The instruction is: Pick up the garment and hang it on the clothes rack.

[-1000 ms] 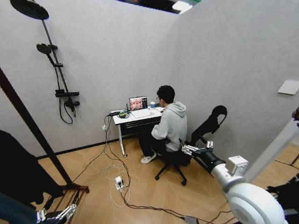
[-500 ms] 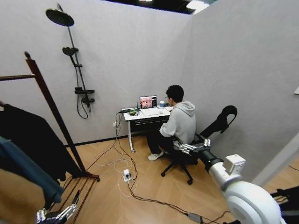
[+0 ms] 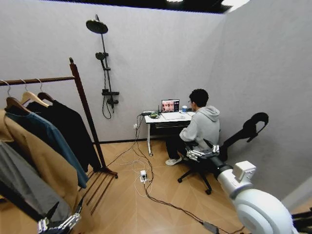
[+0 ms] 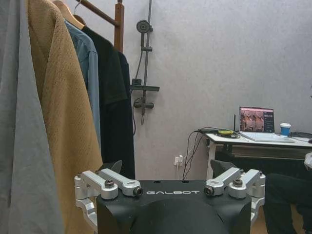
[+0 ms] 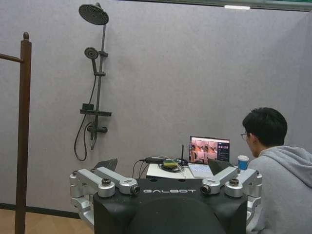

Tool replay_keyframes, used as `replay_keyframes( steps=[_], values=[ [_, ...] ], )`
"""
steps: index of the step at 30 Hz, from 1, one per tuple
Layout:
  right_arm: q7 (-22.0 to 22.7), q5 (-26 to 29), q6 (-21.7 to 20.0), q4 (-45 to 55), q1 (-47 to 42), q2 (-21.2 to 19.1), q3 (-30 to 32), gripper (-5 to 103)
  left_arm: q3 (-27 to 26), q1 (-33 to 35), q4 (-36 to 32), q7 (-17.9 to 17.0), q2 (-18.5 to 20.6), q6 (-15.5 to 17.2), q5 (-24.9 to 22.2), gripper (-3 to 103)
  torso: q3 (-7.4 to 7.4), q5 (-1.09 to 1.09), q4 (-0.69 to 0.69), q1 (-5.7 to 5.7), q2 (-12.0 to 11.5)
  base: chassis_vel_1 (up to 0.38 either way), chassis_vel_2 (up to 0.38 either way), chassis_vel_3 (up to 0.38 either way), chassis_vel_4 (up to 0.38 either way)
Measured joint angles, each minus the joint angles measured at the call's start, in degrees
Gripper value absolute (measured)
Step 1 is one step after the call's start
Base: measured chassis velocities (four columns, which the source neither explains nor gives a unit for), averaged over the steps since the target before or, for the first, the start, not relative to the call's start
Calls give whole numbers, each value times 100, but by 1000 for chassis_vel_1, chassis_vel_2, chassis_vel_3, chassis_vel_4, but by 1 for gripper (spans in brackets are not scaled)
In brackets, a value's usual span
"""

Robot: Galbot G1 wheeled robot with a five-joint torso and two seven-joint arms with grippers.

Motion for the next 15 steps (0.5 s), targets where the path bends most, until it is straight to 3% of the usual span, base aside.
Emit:
replay_keyframes(
  steps=[15],
  values=[
    [-46, -143, 69, 0, 90, 15, -222, 100, 0, 0, 0, 1, 0, 0, 0, 100, 0, 0, 2, -1, 0, 134, -88, -94, 139]
  ],
)
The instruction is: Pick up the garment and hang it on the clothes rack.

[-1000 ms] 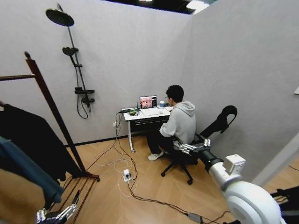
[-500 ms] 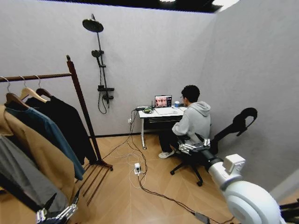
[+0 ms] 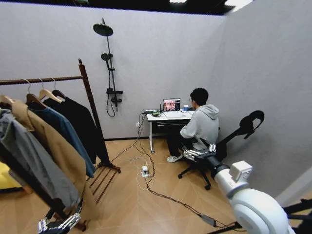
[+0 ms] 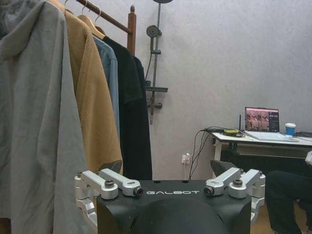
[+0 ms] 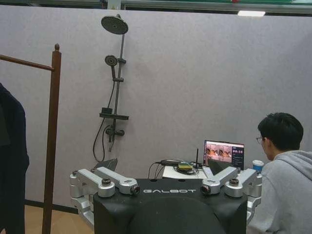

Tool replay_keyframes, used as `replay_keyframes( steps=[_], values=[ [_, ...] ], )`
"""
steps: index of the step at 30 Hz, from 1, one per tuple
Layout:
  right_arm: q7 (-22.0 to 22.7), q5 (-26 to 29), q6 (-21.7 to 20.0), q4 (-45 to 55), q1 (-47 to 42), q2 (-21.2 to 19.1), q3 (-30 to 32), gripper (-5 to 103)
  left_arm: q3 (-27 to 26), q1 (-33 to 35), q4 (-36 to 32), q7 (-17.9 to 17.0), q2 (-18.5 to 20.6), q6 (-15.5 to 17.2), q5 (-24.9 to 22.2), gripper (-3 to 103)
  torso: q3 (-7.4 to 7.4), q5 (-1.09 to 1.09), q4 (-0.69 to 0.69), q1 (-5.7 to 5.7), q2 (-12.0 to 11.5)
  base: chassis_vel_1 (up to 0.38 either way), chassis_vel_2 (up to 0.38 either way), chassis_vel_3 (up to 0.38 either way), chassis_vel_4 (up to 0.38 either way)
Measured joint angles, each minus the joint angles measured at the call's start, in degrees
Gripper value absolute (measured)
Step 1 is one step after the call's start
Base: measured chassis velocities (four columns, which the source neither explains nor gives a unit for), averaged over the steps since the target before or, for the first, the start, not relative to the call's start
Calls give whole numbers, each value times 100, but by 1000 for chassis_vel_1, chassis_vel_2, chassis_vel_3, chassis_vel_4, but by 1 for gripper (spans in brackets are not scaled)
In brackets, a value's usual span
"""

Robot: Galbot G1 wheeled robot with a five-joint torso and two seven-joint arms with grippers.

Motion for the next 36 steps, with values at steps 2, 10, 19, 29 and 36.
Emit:
replay_keyframes(
  steps=[2, 10, 19, 29, 36],
  values=[
    [-1, -2, 0, 0, 0, 0, -2, 100, 0, 0, 0, 0, 0, 0, 0, 100, 0, -2, 0, 0, 0, 109, -110, -101, 109],
    [-1, -32, 0, 0, -9, 30, -27, 100, 0, 0, 0, 0, 0, 0, 0, 100, 0, 0, -1, 1, 0, 105, -103, -104, 99],
    [-1, -117, 1, 0, -52, 93, -54, 100, 0, 0, 0, 1, 0, 0, 0, 100, 1, -2, 0, 2, -1, 134, -135, -135, 142],
    [0, -143, 0, 0, -110, 100, -26, 100, 0, 0, 0, 1, 0, 0, 0, 100, 0, 1, -1, -1, 1, 176, -181, -183, 173],
    [3, -177, -2, 0, -120, 127, -79, 100, 0, 0, 0, 1, 0, 0, 0, 100, 1, 3, -2, 1, 0, 160, -173, -171, 163]
  ],
)
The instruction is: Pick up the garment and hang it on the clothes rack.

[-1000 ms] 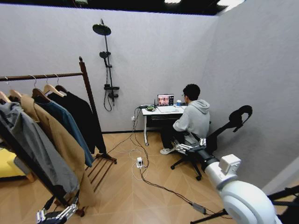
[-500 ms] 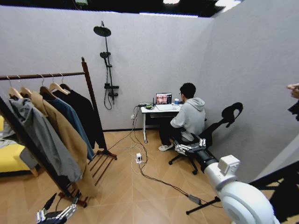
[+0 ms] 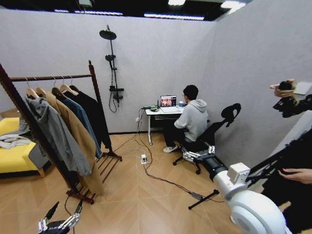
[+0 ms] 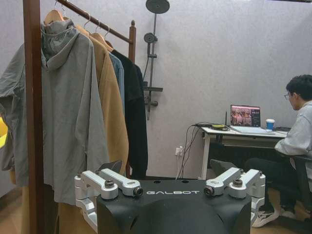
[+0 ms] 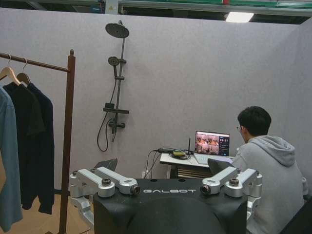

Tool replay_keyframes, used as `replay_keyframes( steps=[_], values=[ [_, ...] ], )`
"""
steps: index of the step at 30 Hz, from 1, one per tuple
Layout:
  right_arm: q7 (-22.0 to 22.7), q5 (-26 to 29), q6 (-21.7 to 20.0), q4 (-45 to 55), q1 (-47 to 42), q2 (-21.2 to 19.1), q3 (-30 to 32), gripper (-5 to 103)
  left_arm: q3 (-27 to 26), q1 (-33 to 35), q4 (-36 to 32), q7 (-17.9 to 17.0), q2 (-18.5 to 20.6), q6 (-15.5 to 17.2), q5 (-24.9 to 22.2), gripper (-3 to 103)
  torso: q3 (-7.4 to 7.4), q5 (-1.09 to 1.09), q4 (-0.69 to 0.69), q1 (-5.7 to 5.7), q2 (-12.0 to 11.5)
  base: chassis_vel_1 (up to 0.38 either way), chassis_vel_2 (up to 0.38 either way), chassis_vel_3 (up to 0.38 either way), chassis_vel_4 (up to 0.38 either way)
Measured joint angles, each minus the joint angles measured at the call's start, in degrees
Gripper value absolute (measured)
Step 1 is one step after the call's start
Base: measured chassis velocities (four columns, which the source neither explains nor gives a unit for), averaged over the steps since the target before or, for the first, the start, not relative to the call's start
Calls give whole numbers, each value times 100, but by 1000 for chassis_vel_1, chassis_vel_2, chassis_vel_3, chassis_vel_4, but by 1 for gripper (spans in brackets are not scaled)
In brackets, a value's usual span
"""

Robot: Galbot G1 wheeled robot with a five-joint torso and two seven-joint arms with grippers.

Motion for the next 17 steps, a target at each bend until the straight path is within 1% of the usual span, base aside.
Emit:
replay_keyframes(
  steps=[3, 6, 17],
  values=[
    [1, -11, -1, 0, -9, 10, -5, 100, 0, 0, 0, 0, 0, 0, 0, 100, -1, -5, 1, 0, 0, 148, -149, -148, 162],
    [2, -12, -2, 0, -17, 15, -5, 100, 0, 0, 0, 0, 0, 0, -1, 100, 0, -2, 1, 1, 0, 168, -157, -162, 155],
    [2, -14, -8, 0, -24, 14, 4, 100, 0, 0, 0, 0, 0, 0, 0, 100, -1, -4, 1, -1, 1, 167, -150, -145, 157]
  ],
)
